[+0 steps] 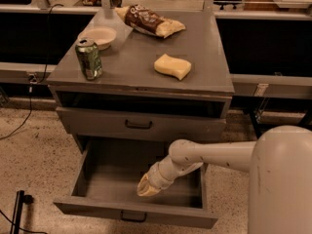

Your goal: Open middle drawer

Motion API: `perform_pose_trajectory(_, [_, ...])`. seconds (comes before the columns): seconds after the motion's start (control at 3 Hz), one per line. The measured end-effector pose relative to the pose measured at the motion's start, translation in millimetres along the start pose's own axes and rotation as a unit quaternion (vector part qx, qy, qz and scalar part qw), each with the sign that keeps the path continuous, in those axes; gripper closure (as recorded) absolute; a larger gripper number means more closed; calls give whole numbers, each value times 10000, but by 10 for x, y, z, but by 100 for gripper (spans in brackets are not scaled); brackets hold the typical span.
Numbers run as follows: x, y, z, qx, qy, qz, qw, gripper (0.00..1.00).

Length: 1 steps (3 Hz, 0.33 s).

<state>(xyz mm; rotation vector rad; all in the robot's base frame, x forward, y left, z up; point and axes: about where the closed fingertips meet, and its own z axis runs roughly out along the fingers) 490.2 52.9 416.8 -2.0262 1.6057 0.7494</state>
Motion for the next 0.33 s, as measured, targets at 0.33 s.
perform_pose_trajectory(0.33, [-64, -45, -50, 78, -336, -71, 9994, 82])
